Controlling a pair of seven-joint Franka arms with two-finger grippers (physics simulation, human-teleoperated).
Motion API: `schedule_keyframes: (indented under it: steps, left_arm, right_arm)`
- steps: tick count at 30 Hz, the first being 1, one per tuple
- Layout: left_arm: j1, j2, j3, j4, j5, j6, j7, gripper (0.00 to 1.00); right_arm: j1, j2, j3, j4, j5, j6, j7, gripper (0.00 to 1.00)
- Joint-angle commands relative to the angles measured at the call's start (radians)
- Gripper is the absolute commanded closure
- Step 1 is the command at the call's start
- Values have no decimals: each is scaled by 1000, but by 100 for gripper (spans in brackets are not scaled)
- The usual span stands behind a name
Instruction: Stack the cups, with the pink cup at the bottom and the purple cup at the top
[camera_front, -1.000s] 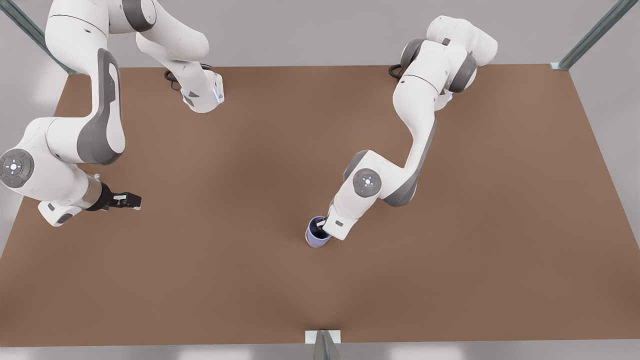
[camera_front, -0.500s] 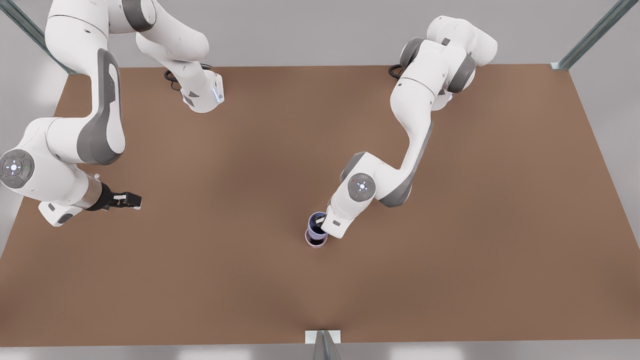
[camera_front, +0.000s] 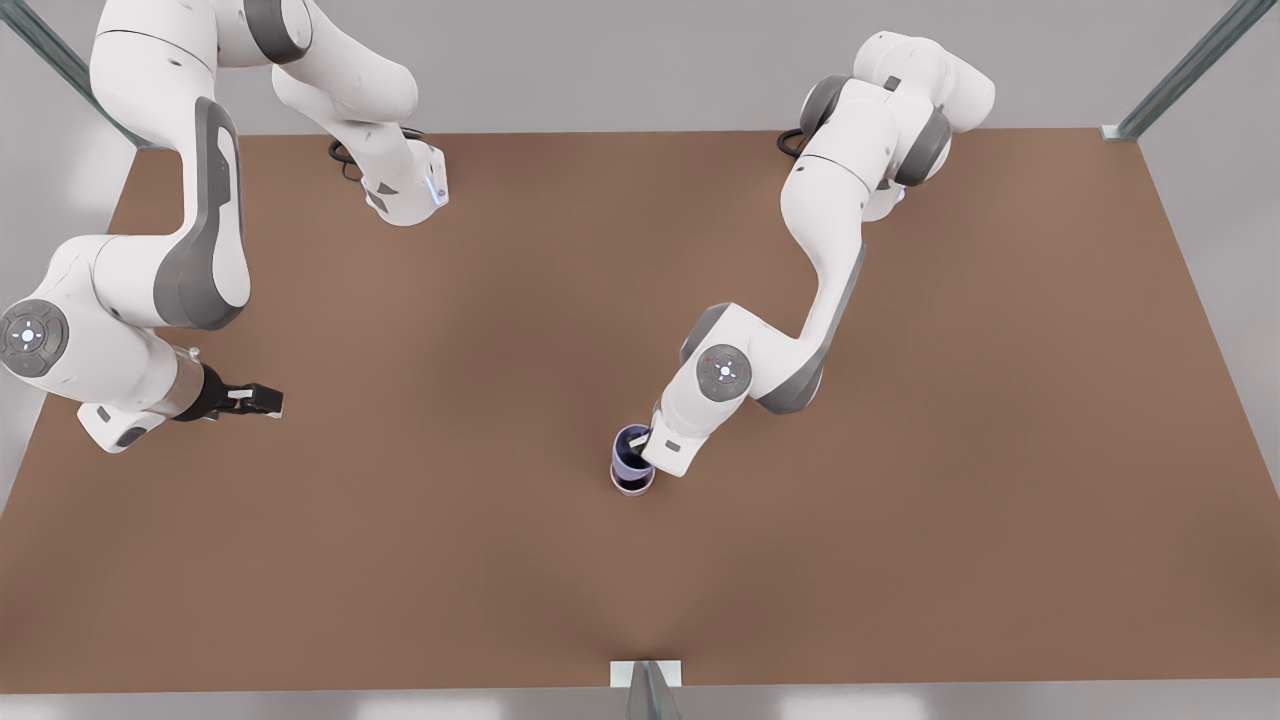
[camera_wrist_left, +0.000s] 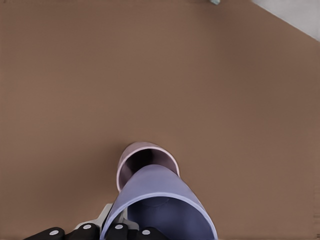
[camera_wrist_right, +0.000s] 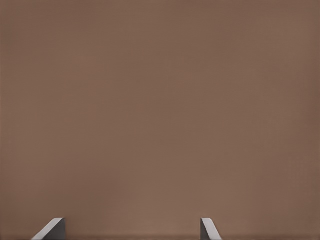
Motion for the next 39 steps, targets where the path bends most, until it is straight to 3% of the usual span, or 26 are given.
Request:
schedule_keyframes:
  steps: [1, 35, 39]
  left_arm:
    - [0, -2, 0, 1, -3, 12, -12, 79]
    - [0, 4, 0, -52, 1, 47, -10, 78]
    - [-3, -3, 0, -56, 1, 44, -12, 51]
  right_arm:
    - [0, -1, -1, 0, 1, -1, -1, 0]
    - [-8, 5, -1, 2, 2, -12, -3, 0]
    - [-8, 5, -1, 0, 2, -12, -3, 0]
